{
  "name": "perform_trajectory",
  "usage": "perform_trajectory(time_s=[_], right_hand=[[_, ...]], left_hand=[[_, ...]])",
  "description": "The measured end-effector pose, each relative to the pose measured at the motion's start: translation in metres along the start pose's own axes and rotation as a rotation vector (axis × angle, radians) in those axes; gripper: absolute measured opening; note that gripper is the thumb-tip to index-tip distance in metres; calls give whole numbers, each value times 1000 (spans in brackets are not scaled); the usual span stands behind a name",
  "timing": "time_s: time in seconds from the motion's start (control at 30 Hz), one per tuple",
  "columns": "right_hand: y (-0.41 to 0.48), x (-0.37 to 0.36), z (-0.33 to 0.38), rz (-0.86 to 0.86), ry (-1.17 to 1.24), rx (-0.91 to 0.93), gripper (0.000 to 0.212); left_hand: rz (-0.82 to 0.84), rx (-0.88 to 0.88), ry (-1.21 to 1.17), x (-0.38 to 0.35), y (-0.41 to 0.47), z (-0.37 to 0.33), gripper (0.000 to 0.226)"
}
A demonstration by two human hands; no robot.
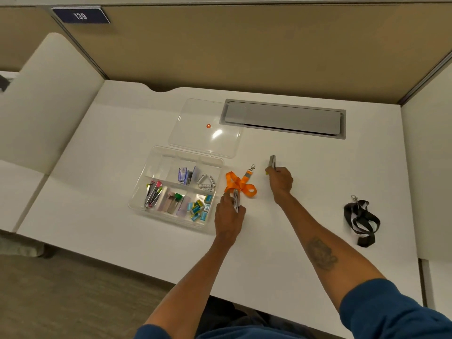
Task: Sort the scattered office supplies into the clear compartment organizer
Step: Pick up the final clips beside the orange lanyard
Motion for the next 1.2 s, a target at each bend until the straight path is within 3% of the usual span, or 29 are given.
perform_trajectory(time_s=[0.2, 0.33, 0.47, 0.63, 0.8, 0.97, 1.2], right_hand=[[-35, -40, 31, 104, 274, -119, 22], [-65, -71, 48, 244, 337, -214, 18], [-98, -113, 63, 383, 312, -208, 13], [-129, -165, 70, 481, 248, -165, 9], [-150, -198, 74, 529, 192, -154, 11], [-157, -220, 82, 525, 90, -17, 13], [-176, -252, 104, 497, -250, 307, 26]], left_hand=[[-84, -127, -117, 49, 31, 2, 65], [-214, -134, -171, 104, 54, 25, 48], [-288, -116, -125, 150, 69, 66, 47], [-275, -17, -16, 184, 83, 118, 47], [-231, 6, -20, 200, 91, 151, 33], [-85, 0, 34, 192, 102, 166, 39], [-31, -30, 42, 190, 109, 177, 38]])
Point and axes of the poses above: each hand's wrist, its own y-axis towards the middle knuckle, its own x-axis out of the back of the hand, z = x × y, the point moved 5 cm from there along y, towards the middle knuckle, and after that the axes turned 2 degrees about -z, right-handed, at the moved point
